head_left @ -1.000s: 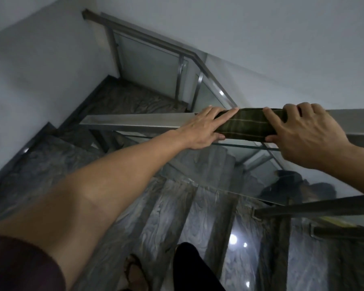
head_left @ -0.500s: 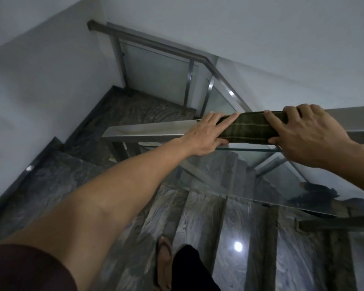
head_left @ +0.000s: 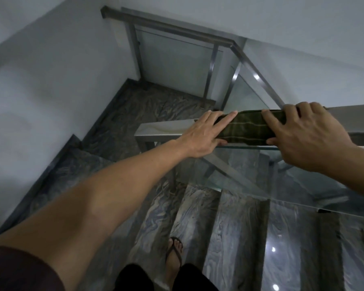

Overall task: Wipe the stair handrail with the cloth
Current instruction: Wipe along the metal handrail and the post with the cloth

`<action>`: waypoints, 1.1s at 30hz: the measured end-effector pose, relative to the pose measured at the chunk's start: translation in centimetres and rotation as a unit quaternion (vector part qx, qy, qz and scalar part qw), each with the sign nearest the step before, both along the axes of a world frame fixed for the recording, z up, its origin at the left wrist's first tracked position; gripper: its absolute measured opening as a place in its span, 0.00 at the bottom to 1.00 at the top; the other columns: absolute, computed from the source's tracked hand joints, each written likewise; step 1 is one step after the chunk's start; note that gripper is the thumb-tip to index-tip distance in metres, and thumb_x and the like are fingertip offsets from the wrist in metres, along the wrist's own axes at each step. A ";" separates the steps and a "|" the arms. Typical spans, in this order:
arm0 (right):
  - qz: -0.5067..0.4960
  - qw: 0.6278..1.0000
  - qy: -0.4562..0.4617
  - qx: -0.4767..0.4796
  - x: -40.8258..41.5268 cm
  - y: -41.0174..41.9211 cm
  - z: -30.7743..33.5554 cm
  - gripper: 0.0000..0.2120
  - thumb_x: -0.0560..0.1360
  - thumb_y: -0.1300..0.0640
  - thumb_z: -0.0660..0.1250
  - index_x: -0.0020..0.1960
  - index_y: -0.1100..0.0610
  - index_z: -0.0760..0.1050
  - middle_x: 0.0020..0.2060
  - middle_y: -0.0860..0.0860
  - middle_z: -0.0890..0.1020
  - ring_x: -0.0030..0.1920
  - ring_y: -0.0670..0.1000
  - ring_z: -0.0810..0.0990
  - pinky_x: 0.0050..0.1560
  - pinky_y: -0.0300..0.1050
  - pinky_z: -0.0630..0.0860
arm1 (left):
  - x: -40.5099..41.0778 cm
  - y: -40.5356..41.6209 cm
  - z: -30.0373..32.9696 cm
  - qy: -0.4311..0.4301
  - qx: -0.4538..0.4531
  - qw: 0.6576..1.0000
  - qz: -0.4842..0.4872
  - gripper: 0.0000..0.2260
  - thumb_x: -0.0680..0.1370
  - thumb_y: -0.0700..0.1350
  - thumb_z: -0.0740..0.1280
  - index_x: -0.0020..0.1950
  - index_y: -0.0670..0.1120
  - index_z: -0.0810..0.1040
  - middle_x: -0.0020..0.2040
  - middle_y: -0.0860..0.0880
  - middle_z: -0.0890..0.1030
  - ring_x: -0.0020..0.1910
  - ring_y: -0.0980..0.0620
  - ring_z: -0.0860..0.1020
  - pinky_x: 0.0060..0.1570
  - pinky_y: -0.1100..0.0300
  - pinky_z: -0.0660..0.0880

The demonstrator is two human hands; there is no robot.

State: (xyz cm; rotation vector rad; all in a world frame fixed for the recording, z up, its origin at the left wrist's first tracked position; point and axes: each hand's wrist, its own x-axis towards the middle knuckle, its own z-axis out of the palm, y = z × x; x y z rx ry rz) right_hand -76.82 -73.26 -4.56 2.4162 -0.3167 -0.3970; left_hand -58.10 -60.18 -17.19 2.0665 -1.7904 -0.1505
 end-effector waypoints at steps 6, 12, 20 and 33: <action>-0.003 1.000 0.006 0.015 5.2 3.3 -3.5 0.33 0.77 0.40 0.42 0.75 0.60 0.52 0.57 0.66 0.75 0.50 0.63 0.76 0.52 0.58 0.73 | 5.1 3.4 -3.9 -0.004 0.019 1.000 0.007 0.35 0.77 0.53 0.63 0.78 0.47 0.47 0.70 0.38 0.64 0.69 0.38 0.63 0.72 0.40 0.58; -0.012 1.000 0.002 0.028 9.6 6.3 -7.1 0.34 0.78 0.40 0.43 0.76 0.59 0.50 0.58 0.65 0.74 0.52 0.63 0.75 0.55 0.59 0.72 | 9.5 6.5 -6.9 -0.004 -0.003 1.000 -0.011 0.35 0.78 0.52 0.64 0.78 0.45 0.49 0.69 0.37 0.66 0.67 0.38 0.64 0.74 0.43 0.55; -0.023 0.999 -0.021 0.020 15.8 10.5 -12.5 0.34 0.76 0.38 0.40 0.75 0.58 0.53 0.58 0.64 0.75 0.53 0.62 0.75 0.55 0.58 0.72 | 16.2 10.1 -13.0 -0.016 -0.008 1.000 -0.019 0.36 0.77 0.53 0.63 0.78 0.47 0.46 0.69 0.38 0.65 0.67 0.37 0.64 0.72 0.43 0.59; -0.110 0.992 -0.054 0.023 18.8 13.2 -15.4 0.32 0.75 0.40 0.49 0.75 0.53 0.61 0.71 0.65 0.66 0.71 0.67 0.65 0.68 0.70 0.61 | 22.5 10.8 -14.8 0.022 -0.022 0.987 -0.160 0.38 0.75 0.63 0.59 0.77 0.50 0.46 0.71 0.47 0.60 0.68 0.49 0.62 0.70 0.51 0.62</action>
